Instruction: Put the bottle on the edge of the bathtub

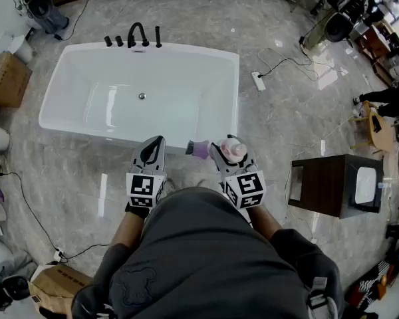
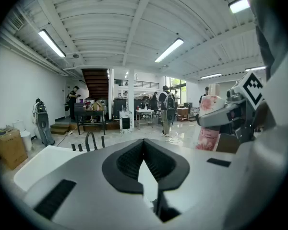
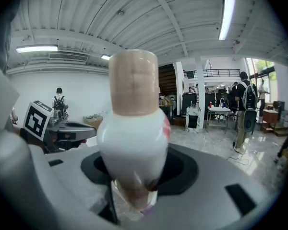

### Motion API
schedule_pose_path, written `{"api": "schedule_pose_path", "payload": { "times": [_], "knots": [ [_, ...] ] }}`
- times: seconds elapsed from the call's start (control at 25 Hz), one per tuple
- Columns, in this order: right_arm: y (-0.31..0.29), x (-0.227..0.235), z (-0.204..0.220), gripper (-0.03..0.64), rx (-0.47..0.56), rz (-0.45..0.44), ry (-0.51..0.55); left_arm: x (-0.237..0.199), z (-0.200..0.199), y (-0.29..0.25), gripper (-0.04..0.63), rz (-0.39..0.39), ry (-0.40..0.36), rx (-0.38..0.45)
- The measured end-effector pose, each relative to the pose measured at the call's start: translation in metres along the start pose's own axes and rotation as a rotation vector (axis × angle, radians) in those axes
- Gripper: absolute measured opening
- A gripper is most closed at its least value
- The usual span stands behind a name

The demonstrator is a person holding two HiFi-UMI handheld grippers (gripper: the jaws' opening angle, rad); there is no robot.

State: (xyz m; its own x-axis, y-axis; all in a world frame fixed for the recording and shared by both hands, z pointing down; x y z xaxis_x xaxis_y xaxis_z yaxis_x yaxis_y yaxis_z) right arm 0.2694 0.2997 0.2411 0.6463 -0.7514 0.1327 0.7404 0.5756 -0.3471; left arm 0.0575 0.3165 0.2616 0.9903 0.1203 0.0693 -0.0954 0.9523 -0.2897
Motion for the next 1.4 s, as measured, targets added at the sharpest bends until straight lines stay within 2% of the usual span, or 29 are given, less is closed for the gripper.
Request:
{"api": "schedule_pose_path", "payload": {
  "times": [0.48,0.92,1.2,1.4],
  "knots": [
    [0.002,0.014,0.001,0.215,0.013,-0.003,-0.018,0.005,0.002,-0.007,0.002,-0.018,0.008,-0.007],
    [0.004,0.033,0.02,0.215,-0.014,-0.078,0.008,0.026,0.02,-0.001,0.002,-0.102,0.029,-0.034],
    [-0.022,0.048,0.029,0.215,-0.065,-0.104,0.0,0.025,0.036,-0.01,0.002,-0.125,0.058,-0.071],
    [-0.055,0.054,0.025,0.215,-0.079,-0.083,0.001,0.001,0.04,-0.039,0.002,-0.107,0.076,-0.069]
  ]
}}
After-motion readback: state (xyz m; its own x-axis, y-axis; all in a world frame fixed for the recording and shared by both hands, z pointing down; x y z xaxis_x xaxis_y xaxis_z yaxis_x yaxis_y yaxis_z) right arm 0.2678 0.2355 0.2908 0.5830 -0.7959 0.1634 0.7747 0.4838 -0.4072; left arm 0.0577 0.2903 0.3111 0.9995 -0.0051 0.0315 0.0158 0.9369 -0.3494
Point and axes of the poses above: the fingertips, and each gripper's own axes: y backward along the fingers, x to its right, z out of its underside, the point moved 5 cm from there along y, backward along the fingers, and after that the axes turned 14 degrees about -z, right-handed, at the moved point
